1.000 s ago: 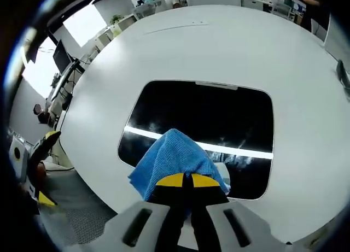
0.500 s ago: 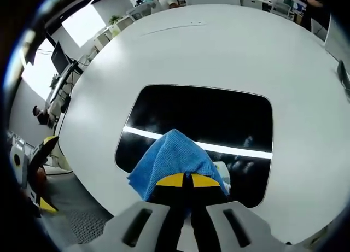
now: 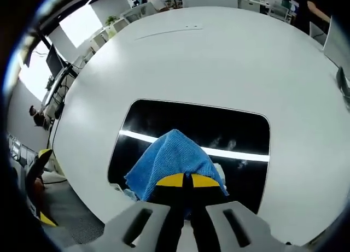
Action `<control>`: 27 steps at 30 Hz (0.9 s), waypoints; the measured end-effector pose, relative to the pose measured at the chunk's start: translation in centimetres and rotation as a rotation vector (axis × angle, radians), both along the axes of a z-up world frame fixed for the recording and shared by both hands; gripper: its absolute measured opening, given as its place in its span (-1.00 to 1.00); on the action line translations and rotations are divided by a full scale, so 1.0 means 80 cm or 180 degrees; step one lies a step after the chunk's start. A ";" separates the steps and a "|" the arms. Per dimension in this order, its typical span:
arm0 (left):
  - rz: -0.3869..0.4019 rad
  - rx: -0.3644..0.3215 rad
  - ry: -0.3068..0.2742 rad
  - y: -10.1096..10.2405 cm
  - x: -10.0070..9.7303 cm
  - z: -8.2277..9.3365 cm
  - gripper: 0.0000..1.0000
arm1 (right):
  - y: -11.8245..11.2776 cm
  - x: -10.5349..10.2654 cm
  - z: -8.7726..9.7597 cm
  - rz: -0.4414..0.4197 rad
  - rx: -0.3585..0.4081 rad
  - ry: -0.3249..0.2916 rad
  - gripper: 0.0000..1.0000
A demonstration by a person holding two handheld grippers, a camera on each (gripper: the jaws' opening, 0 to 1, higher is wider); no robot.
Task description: Wipe the mirror surface with the cleaning cloth until all visible marks leave the cleaned area.
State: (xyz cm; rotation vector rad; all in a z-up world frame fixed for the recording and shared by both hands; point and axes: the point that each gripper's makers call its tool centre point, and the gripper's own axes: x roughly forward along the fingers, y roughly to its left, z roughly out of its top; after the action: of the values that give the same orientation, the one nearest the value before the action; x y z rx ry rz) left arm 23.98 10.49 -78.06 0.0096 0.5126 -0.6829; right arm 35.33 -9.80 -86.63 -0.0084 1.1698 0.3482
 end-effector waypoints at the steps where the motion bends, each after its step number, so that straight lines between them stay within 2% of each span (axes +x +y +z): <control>1: -0.0006 0.0004 -0.0001 0.000 0.000 0.000 0.95 | 0.000 0.001 0.000 -0.0006 -0.0003 0.0001 -1.00; 6: -0.0005 0.0064 -0.0026 0.002 0.000 -0.003 0.94 | 0.000 0.013 0.001 -0.0009 -0.0036 -0.0010 -1.00; 19: 0.0003 0.0036 0.0010 0.001 0.001 -0.004 0.98 | 0.000 0.045 0.002 0.0031 -0.0076 -0.0113 -1.00; 22: 0.0019 0.0072 -0.0033 0.004 0.003 -0.003 0.98 | -0.001 0.053 0.001 -0.0061 -0.0012 -0.0116 -1.00; 27: 0.0019 0.0069 0.0016 0.003 -0.001 -0.006 0.98 | 0.000 0.066 -0.001 -0.0026 -0.0056 -0.0155 -1.00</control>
State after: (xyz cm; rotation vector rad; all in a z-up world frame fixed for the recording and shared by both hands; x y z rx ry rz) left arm 23.94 10.74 -78.51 0.0267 0.5248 -0.6716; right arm 40.58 -9.79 -86.69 -0.0273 1.1243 0.3290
